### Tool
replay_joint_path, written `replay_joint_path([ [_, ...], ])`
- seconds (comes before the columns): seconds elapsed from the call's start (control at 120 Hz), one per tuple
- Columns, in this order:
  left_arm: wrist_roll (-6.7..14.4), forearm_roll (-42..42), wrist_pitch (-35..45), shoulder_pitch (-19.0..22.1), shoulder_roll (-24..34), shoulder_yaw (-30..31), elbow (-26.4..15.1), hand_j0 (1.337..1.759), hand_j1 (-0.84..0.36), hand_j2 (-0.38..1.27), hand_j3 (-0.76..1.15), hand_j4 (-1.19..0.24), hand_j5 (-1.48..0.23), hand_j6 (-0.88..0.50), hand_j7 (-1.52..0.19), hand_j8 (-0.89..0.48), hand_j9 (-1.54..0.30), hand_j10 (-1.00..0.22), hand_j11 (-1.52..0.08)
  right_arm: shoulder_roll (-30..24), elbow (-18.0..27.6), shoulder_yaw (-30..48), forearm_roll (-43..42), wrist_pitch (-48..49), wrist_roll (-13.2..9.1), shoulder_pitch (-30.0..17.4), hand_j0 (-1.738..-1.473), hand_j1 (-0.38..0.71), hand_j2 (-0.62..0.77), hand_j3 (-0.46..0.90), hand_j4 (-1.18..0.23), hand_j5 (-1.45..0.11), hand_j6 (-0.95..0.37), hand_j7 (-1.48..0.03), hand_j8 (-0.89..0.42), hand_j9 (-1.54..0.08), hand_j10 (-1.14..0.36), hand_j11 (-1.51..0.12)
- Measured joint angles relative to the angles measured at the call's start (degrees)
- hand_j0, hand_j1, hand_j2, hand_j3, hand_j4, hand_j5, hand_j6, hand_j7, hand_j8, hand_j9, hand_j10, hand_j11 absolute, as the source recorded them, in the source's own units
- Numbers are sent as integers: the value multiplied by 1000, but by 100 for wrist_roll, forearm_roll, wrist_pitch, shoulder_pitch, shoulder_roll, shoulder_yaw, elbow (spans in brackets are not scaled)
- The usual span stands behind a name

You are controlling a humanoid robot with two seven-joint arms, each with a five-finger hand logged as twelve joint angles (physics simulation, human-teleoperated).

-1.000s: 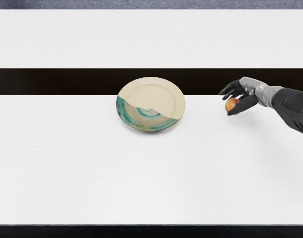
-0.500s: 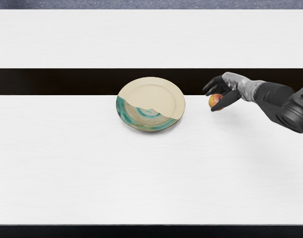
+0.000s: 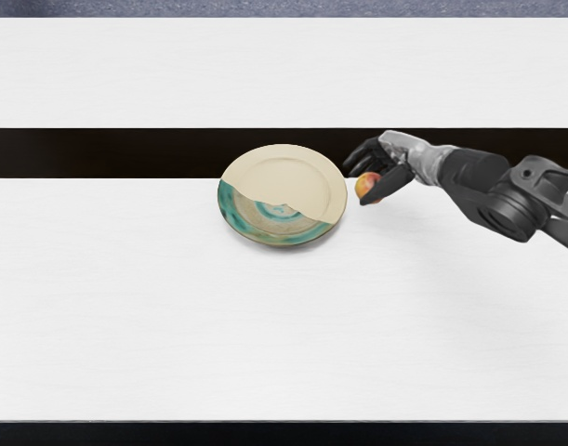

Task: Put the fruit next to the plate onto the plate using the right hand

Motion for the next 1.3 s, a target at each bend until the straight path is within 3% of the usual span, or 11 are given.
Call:
replay_joint_path([
  [0.508,0,0,0,-2,0,0,0,1658,342,1,0,-6,-7,-6,-7,-6,-7,-6,-7,639,-2,-30,-84,-378,-510,203,-1658,246,99,0,-552,-729,-555,-723,-460,-724,-470,-723],
  [1.1,0,1,0,-1,0,0,0,1658,342,1,0,-6,-8,-7,-8,-6,-8,-6,-8,1214,-68,-92,-96,-728,-553,253,-1658,239,77,0,-538,-712,-542,-706,-467,-708,-475,-706],
  [1.3,0,1,0,0,0,0,0,1658,342,1,0,-6,-7,-6,-7,-6,-7,-6,-7,1225,-78,-90,-88,-772,-553,196,-1658,166,-11,0,-449,-590,-451,-587,-425,-588,-425,-587],
])
